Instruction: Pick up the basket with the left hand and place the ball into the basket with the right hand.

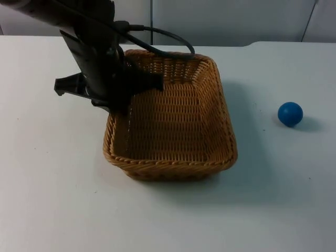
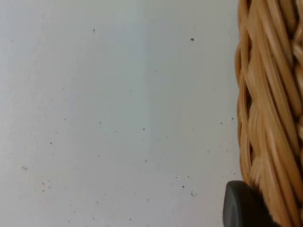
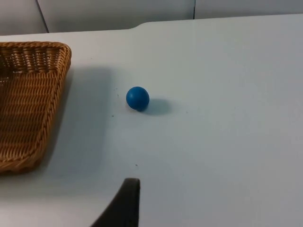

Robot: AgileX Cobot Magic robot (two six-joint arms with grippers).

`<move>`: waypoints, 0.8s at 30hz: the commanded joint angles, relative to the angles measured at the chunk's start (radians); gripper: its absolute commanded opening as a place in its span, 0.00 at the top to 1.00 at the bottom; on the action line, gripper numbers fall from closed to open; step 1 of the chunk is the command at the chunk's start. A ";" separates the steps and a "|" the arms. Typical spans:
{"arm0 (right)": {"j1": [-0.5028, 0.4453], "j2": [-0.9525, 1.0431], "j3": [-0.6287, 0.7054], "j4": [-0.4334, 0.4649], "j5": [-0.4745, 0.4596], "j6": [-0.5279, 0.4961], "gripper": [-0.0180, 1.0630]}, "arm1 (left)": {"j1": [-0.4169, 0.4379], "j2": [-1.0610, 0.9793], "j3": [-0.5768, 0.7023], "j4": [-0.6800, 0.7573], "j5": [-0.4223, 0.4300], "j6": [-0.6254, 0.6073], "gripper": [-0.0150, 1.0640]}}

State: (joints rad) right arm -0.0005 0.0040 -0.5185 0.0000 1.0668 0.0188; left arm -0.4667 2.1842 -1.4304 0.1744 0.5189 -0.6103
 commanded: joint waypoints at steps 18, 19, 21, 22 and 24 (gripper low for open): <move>0.004 -0.004 -0.005 0.000 -0.006 0.000 0.06 | 0.020 -0.130 -0.001 -0.200 0.127 0.190 0.99; 0.004 -0.004 -0.005 0.000 -0.006 0.000 0.06 | 0.027 -0.149 -0.001 -0.201 0.142 0.193 0.99; 0.004 -0.004 -0.005 0.000 -0.006 0.000 0.06 | 0.032 -0.170 -0.001 -0.203 0.157 0.193 0.99; 0.004 -0.004 -0.005 0.000 -0.006 0.000 0.06 | 0.034 -0.192 -0.001 -0.205 0.175 0.195 0.99; 0.004 -0.004 -0.005 0.000 -0.006 0.000 0.06 | 0.036 -0.234 -0.001 -0.222 0.197 0.247 0.99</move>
State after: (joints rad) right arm -0.0005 0.0040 -0.5185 0.0000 1.0668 0.0188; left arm -0.4283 1.9918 -1.4310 -0.0172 0.7120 -0.3879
